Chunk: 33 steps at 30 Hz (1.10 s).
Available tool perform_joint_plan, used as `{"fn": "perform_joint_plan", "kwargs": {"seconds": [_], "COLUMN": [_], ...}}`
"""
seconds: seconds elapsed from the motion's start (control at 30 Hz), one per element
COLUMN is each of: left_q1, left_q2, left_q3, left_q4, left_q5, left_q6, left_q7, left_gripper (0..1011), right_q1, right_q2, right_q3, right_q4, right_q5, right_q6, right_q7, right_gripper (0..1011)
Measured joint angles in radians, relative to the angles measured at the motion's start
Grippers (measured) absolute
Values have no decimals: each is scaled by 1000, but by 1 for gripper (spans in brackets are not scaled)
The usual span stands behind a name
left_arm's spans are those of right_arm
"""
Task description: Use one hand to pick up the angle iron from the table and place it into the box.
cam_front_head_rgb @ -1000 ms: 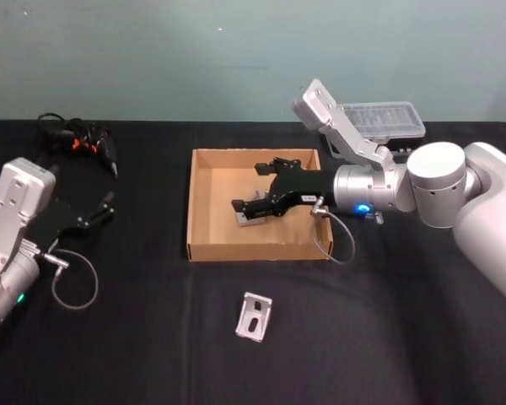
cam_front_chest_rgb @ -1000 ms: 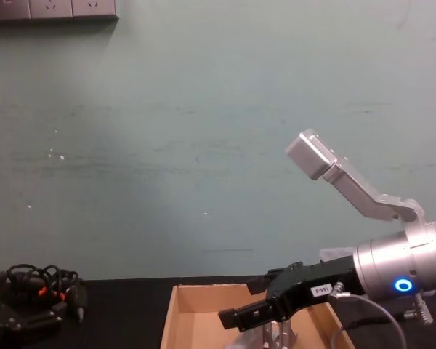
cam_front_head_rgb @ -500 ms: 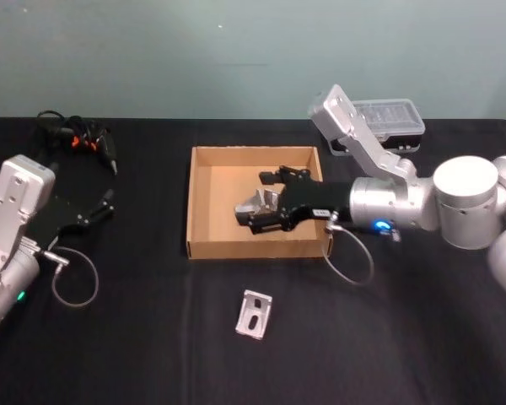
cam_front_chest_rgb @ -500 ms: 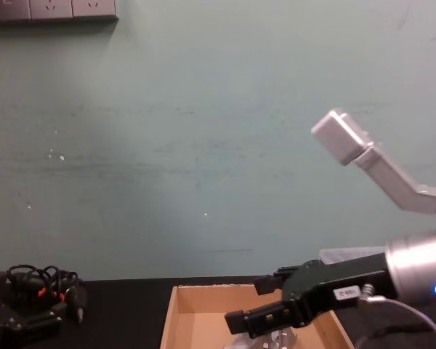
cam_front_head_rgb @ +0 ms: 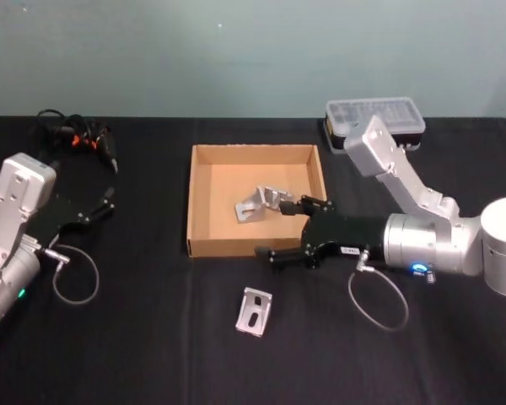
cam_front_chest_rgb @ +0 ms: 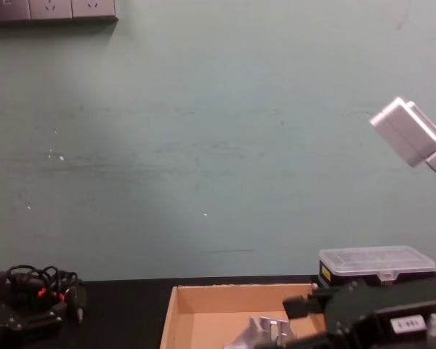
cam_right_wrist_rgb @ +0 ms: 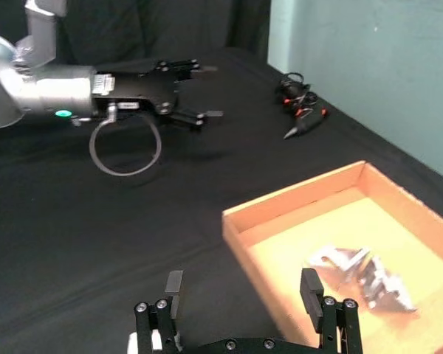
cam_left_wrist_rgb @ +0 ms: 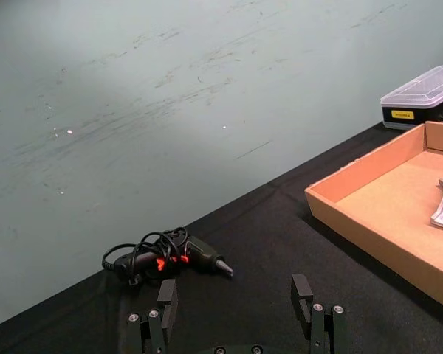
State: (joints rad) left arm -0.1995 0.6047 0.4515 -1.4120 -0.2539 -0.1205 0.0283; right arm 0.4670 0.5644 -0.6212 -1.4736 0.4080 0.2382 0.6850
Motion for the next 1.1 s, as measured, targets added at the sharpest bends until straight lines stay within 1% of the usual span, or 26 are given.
{"fn": "perform_joint_plan", "kwargs": {"seconds": [0.2, 0.27, 0.33, 0.37, 0.47, 0.5, 0.57, 0.63, 0.67, 0.73, 0.77, 0.9, 0.97, 1.1], "left_q1": [0, 0, 0, 0, 0, 0, 0, 0, 0, 0, 0, 0, 0, 0], "left_q2": [0, 0, 0, 0, 0, 0, 0, 0, 0, 0, 0, 0, 0, 0], "left_q3": [0, 0, 0, 0, 0, 0, 0, 0, 0, 0, 0, 0, 0, 0], "left_q4": [0, 0, 0, 0, 0, 0, 0, 0, 0, 0, 0, 0, 0, 0], "left_q5": [0, 0, 0, 0, 0, 0, 0, 0, 0, 0, 0, 0, 0, 0], "left_q6": [0, 0, 0, 0, 0, 0, 0, 0, 0, 0, 0, 0, 0, 0], "left_q7": [0, 0, 0, 0, 0, 0, 0, 0, 0, 0, 0, 0, 0, 0], "left_gripper": [1011, 1011, 1011, 1011, 1012, 1011, 1011, 1011, 1011, 1011, 1011, 1011, 1011, 1011], "right_q1": [-57, -88, -93, -104, -118, -122, -122, -122, -119, -112, -106, -91, -86, -80], "right_q2": [41, 60, 64, 70, 75, 74, 73, 67, 60, 53, 45, 23, 12, -1], "right_q3": [5, 8, 8, 8, 0, -7, -10, -22, -32, -40, -46, -58, -61, -65], "right_q4": [-76, -118, -126, -145, -172, -182, -187, -195, -198, -199, -199, -193, -186, -173], "right_q5": [16, 22, 22, 22, 16, 10, 6, -9, -20, -33, -44, -70, -82, -100], "right_q6": [26, 44, 50, 64, 100, 117, 127, 157, 181, 206, 227, 272, 291, 308], "right_q7": [-31, -53, -59, -71, -93, -103, -109, -125, -135, -145, -153, -168, -172, -173], "right_gripper": [1000, 1000, 1000, 1000, 1000, 1000, 1000, 1000, 1000, 1000, 1000, 1000, 1000, 1000]}}
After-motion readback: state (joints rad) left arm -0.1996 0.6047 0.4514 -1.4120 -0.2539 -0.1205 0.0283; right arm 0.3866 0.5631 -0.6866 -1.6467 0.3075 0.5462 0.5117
